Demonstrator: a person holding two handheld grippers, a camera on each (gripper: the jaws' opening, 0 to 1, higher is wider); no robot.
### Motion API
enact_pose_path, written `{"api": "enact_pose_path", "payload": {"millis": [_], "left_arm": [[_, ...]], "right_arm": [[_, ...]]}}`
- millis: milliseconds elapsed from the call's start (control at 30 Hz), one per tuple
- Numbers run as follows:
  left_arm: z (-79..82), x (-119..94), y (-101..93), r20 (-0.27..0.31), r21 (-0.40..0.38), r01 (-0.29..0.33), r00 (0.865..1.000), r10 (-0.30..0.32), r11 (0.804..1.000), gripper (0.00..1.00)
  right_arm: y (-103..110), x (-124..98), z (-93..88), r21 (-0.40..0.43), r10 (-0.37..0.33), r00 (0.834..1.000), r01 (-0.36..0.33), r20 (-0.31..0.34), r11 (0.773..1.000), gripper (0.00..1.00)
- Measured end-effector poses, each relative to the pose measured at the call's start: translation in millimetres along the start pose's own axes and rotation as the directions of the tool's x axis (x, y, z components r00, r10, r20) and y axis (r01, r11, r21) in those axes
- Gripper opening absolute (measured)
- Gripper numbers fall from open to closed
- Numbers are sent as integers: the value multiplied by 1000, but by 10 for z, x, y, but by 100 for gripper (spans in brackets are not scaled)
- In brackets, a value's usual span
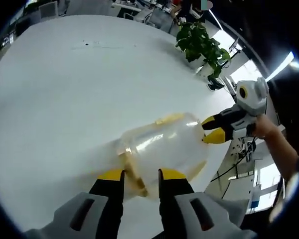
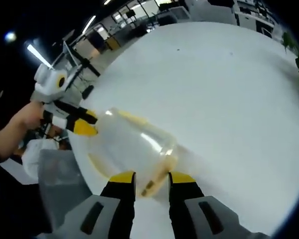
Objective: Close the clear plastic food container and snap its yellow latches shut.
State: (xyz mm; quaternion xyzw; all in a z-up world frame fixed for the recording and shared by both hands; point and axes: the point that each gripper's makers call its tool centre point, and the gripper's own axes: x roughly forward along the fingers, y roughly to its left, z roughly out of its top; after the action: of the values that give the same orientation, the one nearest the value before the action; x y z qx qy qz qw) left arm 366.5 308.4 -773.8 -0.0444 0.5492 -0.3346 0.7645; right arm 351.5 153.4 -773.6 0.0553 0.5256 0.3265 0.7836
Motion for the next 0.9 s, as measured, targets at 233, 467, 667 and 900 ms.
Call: {"api": "enact_pose_path", "payload": {"millis": [233,467,667,900], "left_arm": [[3,19,21,-5,-42,17,1000,-17,999,25],[-15,17,-13,10,-89,27,1000,-26,996,25],[-14,29,-17,2,-95,36,999,-36,995,24],[-81,62,-14,32,-115,38,999,-34,993,24]], "right_arm": [[-1,6,2,10,4,1000,-4,4,1000,23],[23,6,-1,6,-13,1000,13,-17,1000,22],[17,12,-2,-4,-17,1000,17,-22,1000,20],[50,7,-28,12,-20,999,20,-34,1000,18]]}}
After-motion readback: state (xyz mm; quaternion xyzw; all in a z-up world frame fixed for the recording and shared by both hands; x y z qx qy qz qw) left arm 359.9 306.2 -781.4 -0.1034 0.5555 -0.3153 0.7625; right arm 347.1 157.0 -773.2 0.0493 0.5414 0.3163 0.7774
